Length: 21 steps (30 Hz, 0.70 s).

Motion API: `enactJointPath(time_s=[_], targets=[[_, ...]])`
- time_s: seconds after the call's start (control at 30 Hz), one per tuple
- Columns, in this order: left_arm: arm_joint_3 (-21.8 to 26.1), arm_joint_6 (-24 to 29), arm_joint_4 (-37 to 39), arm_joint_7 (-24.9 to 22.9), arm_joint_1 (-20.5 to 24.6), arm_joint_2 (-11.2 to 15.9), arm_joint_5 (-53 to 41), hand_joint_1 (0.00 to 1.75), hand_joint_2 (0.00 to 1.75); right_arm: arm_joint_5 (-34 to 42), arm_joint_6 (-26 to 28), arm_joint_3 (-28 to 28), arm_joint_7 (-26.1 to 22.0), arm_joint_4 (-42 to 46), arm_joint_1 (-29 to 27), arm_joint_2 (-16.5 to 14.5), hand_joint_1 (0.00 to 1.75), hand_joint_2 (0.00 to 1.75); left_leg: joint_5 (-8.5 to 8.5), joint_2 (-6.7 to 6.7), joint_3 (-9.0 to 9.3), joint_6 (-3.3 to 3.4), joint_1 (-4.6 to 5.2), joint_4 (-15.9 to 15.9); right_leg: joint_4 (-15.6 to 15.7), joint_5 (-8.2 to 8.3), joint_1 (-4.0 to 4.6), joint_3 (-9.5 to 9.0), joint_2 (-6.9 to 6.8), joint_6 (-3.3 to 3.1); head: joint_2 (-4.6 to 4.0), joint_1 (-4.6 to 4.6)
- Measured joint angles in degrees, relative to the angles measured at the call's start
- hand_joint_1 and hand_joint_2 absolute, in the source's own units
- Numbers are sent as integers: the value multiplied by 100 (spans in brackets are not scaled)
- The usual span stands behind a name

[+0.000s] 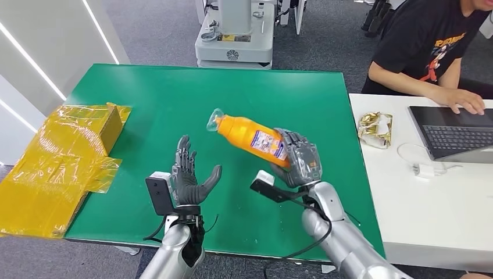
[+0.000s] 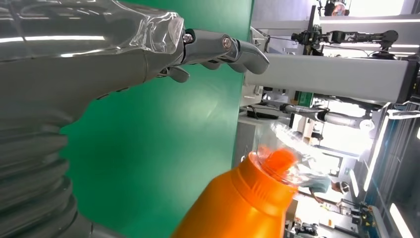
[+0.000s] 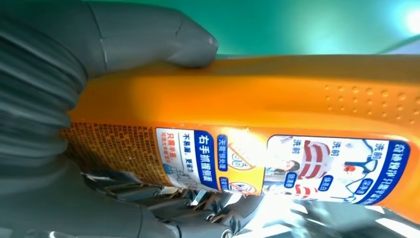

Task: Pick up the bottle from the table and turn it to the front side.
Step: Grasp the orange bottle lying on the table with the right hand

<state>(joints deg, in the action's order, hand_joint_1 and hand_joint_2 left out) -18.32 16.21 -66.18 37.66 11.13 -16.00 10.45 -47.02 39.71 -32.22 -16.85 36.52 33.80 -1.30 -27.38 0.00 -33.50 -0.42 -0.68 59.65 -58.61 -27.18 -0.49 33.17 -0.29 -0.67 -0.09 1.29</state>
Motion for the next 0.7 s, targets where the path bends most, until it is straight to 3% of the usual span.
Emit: enactJointPath(time_s=[0.13, 0.3, 0.5, 0.7], targets=[[3, 24, 0, 22, -2, -2, -11, 0, 175, -405, 3, 1066, -762, 764, -696, -423, 175, 175, 0, -11, -8, 0, 0, -1, 0, -2, 0, 7, -11, -1, 0, 1], [3, 31, 0, 24, -3, -2, -25, 0, 175, -399, 6, 1864, -928, 1243, -1072, -706, 175, 175, 2, -5, -9, 2, 1, -2, 1, 0, -1, 8, -7, 0, 0, -1], [2, -56, 0, -59, -9, -4, -67, 0, 175, 93, 4, 2243, -1411, 1558, -1418, -946, 175, 175, 4, -6, -9, 5, 2, 1, 2, 1, -2, 9, -7, 1, 0, -1], [-36, -730, 0, -262, -21, 0, 12, 0, 175, 510, 3, 2214, -1078, 1830, -1853, -1030, 175, 175, 3, -4, -13, 5, 1, 0, 2, 0, -1, 14, -5, 1, 0, -1]])
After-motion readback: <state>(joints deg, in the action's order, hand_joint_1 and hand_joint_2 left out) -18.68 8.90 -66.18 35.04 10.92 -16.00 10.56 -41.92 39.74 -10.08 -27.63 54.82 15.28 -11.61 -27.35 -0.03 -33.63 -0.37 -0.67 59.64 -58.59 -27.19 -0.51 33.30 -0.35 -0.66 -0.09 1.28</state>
